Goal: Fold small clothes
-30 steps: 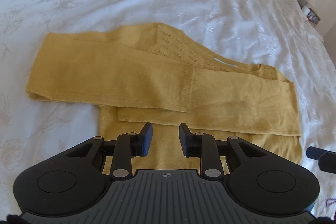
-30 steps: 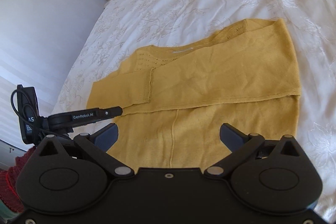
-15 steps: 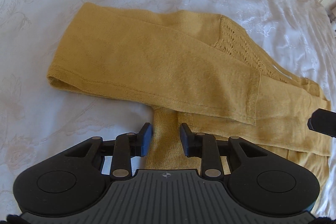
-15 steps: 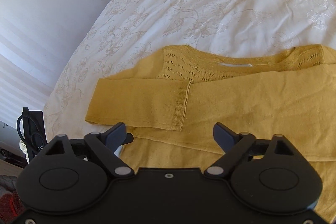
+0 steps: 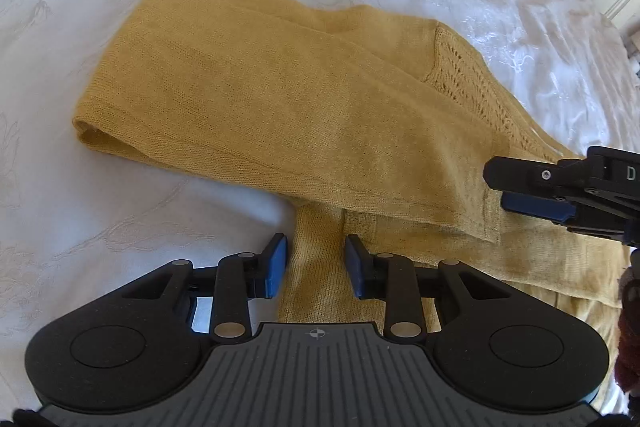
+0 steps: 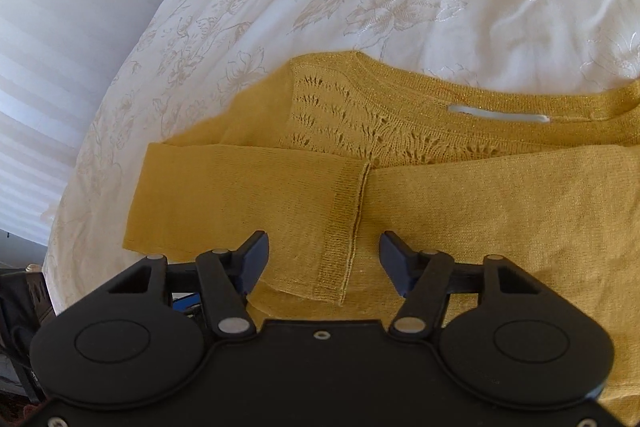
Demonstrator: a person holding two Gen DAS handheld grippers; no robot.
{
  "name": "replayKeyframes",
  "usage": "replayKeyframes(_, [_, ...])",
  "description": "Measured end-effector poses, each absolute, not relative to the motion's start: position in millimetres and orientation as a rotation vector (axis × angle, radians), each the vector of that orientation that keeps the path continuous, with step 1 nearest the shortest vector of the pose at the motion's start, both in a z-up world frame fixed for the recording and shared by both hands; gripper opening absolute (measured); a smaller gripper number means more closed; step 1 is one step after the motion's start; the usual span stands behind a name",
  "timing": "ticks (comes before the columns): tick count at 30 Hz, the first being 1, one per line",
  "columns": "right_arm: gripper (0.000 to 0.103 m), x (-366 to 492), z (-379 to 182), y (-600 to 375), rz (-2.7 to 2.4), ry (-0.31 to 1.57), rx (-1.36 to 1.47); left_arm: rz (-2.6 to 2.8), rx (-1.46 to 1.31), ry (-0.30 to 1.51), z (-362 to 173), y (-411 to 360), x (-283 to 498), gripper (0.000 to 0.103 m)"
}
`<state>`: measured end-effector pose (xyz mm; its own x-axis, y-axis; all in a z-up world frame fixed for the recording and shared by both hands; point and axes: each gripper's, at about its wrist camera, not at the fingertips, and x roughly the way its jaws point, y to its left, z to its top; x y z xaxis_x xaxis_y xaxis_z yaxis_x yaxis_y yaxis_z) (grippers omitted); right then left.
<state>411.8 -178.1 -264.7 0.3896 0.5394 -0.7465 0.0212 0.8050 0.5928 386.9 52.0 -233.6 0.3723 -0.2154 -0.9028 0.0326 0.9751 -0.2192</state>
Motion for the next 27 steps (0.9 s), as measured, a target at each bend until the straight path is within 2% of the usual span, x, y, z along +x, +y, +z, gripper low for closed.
replayKeyframes(4, [0.050, 415.4, -271.3, -175.7, 0.354, 1.138, 0.606, -0.161, -0.171, 1.184, -233.6, 51.0, 387.7, 0.031])
replayKeyframes(5, [0.043, 415.9, -272.6, -175.1, 0.350, 1.140, 0.608, -0.161, -0.170, 1.184, -233.5, 51.1, 387.8, 0.031])
replayKeyframes(6, [0.020, 416.9, -274.2, -174.1, 0.343, 1.146, 0.609, -0.160, -0.169, 1.185, -233.4, 51.1, 387.9, 0.031])
replayKeyframes(7, [0.011, 417.7, -275.0, -172.8, 0.344, 1.153, 0.608, -0.159, -0.169, 1.186, -233.4, 50.7, 388.4, 0.031])
replayKeyframes(12, [0.011, 413.0, -249.8, -168.6, 0.374, 1.106, 0.594, -0.153, -0.166, 1.184, -234.5, 48.4, 388.6, 0.031])
replayKeyframes(20, [0.011, 383.7, -164.9, -208.7, 0.431, 0.919, 0.638, -0.133, -0.160, 1.173, -234.5, 45.2, 385.5, 0.031])
replayKeyframes(27, [0.011, 353.9, -145.4, -274.4, 0.284, 0.909, 0.572, -0.126, -0.143, 1.165, -233.2, 42.4, 382.1, 0.031])
